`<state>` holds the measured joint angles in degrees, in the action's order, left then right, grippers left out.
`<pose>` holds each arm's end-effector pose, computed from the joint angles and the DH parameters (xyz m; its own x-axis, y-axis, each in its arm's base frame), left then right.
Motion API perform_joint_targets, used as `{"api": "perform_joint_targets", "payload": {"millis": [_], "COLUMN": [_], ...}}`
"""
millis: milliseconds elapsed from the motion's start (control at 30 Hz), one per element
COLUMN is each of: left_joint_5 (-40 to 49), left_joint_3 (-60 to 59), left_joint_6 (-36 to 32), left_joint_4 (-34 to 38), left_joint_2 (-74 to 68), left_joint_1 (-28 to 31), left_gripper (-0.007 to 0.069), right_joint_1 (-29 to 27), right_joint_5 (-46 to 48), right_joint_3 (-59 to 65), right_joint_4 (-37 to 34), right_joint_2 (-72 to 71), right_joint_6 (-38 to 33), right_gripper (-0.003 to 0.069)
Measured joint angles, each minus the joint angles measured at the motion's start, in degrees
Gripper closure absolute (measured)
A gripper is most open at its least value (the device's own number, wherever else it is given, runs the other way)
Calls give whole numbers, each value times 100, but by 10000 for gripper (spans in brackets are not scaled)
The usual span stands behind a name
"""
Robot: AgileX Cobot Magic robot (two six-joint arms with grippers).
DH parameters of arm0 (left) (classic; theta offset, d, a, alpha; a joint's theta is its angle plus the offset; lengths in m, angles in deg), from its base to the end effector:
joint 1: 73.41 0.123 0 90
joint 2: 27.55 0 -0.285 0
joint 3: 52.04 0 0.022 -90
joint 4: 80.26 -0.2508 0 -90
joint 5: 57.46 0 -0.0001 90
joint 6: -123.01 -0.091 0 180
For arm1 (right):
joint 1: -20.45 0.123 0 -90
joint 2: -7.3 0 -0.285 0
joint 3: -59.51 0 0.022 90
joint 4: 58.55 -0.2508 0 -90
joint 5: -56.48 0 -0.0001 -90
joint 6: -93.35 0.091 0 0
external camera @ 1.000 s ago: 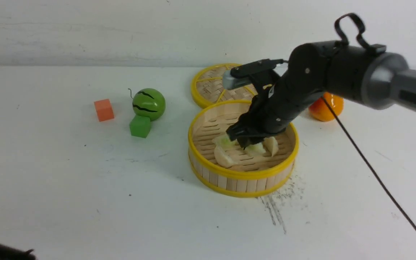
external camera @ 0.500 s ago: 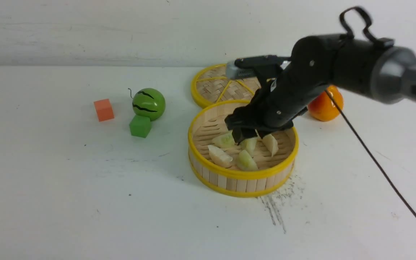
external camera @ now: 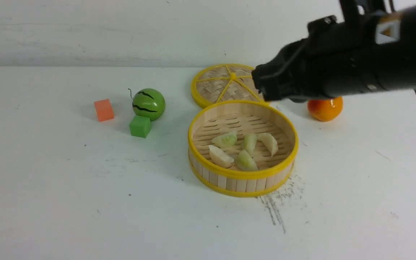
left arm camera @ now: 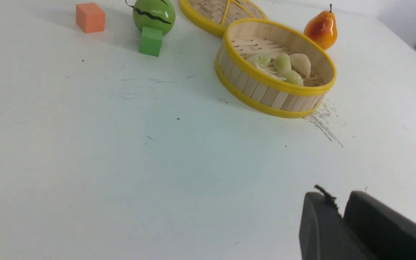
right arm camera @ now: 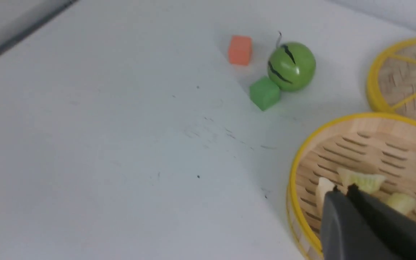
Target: Put the dumplings into the steamer on the white table.
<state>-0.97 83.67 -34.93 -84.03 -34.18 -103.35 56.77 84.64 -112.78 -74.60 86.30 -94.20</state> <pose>-0.0110 0.0121 0.3039 -0.3977 -0.1646 -0.9026 0.3374 0.8886 -0.3107 0.2163 0.1738 0.4024 -0.4041 -0.1539 -0.9017 -0.6406 0.7512 0.1589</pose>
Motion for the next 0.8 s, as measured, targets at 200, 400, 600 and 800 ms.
{"api": "perform_joint_targets", "payload": {"millis": [200, 400, 600, 800], "left_joint_5": [-21, -1, -6, -6], "left_joint_3": [-250, -341, -341, -341], "left_joint_6": [31, 33, 33, 33], "left_joint_4": [0, 0, 0, 0], "left_joint_2": [0, 0, 0, 0], "left_joint_1": [0, 0, 0, 0], "left_gripper": [522, 515, 512, 503], "right_joint_1": [206, 206, 206, 206], "right_joint_5": [-1268, -2158, -2351, -2354], "right_joint_3": [1560, 2475, 2694, 2710], "right_joint_4": [0, 0, 0, -6], "right_joint_2": [-1446, -2490, -2918, -2948], "right_joint_6": [-95, -138, -138, -138], "right_gripper": [680, 680, 676, 670]}}
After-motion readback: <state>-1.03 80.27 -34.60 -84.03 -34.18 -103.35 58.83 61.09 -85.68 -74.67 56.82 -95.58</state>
